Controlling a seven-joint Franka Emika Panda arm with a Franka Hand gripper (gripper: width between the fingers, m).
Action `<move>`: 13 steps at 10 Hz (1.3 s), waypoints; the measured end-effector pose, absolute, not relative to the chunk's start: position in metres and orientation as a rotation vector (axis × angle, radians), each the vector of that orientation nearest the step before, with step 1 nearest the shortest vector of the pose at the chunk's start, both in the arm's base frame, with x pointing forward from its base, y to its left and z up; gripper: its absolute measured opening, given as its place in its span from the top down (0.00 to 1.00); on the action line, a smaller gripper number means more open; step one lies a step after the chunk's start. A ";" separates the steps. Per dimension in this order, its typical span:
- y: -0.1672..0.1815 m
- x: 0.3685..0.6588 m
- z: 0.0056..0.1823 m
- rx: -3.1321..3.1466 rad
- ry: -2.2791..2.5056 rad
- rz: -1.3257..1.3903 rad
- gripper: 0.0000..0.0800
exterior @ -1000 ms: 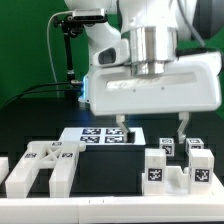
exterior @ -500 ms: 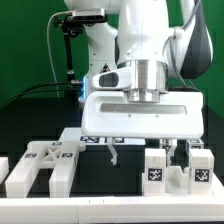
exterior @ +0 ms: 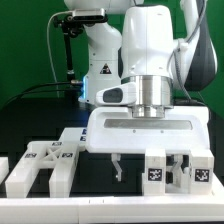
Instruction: Assemble chair
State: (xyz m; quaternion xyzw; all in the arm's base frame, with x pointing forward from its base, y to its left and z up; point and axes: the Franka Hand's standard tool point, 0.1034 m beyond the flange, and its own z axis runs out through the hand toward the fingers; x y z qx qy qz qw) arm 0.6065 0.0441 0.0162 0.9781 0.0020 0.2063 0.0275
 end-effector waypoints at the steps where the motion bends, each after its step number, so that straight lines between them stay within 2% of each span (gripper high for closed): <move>1: 0.044 0.606 0.011 3.021 0.002 0.630 0.19; 4: 0.044 0.606 0.011 3.021 -0.001 0.630 0.22; 6: 0.044 0.606 0.011 3.021 -0.001 0.629 0.68; 7: 0.044 0.606 0.011 3.021 -0.001 0.629 0.68; 8: 0.042 0.606 0.011 3.019 -0.003 0.629 0.85; 9: 0.040 0.607 0.012 3.017 -0.006 0.631 0.95; 13: 0.040 0.608 0.013 3.016 -0.007 0.635 0.95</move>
Offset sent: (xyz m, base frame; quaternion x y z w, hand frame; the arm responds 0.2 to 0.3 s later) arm 0.0000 0.0000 0.0000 0.0000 0.0000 0.0000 1.0000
